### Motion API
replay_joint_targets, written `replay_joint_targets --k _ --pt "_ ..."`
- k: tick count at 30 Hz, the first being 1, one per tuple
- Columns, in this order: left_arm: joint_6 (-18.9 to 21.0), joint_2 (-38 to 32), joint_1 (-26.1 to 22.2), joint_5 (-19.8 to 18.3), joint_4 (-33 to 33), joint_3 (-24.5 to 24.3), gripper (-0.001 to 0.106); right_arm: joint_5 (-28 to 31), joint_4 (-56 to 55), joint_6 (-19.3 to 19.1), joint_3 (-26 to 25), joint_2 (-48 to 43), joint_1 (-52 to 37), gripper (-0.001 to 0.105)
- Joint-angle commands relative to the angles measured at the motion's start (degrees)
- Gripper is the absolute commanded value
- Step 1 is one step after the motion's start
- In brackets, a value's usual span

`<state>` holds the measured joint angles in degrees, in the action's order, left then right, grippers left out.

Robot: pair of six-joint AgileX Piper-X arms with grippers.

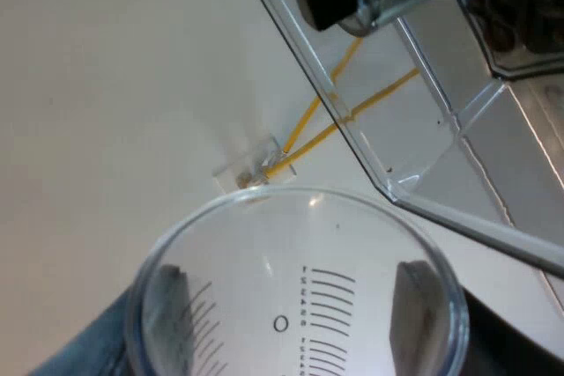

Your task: Pour the beans into the coffee machine

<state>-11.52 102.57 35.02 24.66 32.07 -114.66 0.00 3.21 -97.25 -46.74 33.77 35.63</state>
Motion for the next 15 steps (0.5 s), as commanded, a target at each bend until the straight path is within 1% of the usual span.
replay_joint_targets --k 1,8,10,11,13,14,15 --pt "-1.6 -0.4 0.1 0.4 -1.6 -0.3 0.031 0.0 0.4 -0.2 -0.4 -0.4 0.2 0.069" --pt "-1.6 -0.4 0.1 0.4 -2.9 -0.3 0.031 0.0 0.4 -0.2 -0.4 -0.4 0.2 0.069" --pt "-1.0 -0.4 0.1 0.4 -2.9 -0.3 0.031 0.0 0.4 -0.2 -0.4 -0.4 0.2 0.069" --pt "0.0 -0.5 0.1 0.4 -2.9 -0.3 0.031 0.0 0.4 -0.2 -0.4 -0.4 0.2 0.069" --pt "0.4 -0.5 0.1 0.4 -2.9 -0.3 0.031 0.0 0.4 -0.2 -0.4 -0.4 0.2 0.069" --pt "1.6 -0.5 0.1 0.4 -2.9 -0.3 0.031 0.0 0.4 -0.2 -0.4 -0.4 0.2 0.069" --pt "3.8 -0.6 0.1 0.4 -2.9 -0.3 0.031 0.0 0.4 -0.2 -0.4 -0.4 0.2 0.069"
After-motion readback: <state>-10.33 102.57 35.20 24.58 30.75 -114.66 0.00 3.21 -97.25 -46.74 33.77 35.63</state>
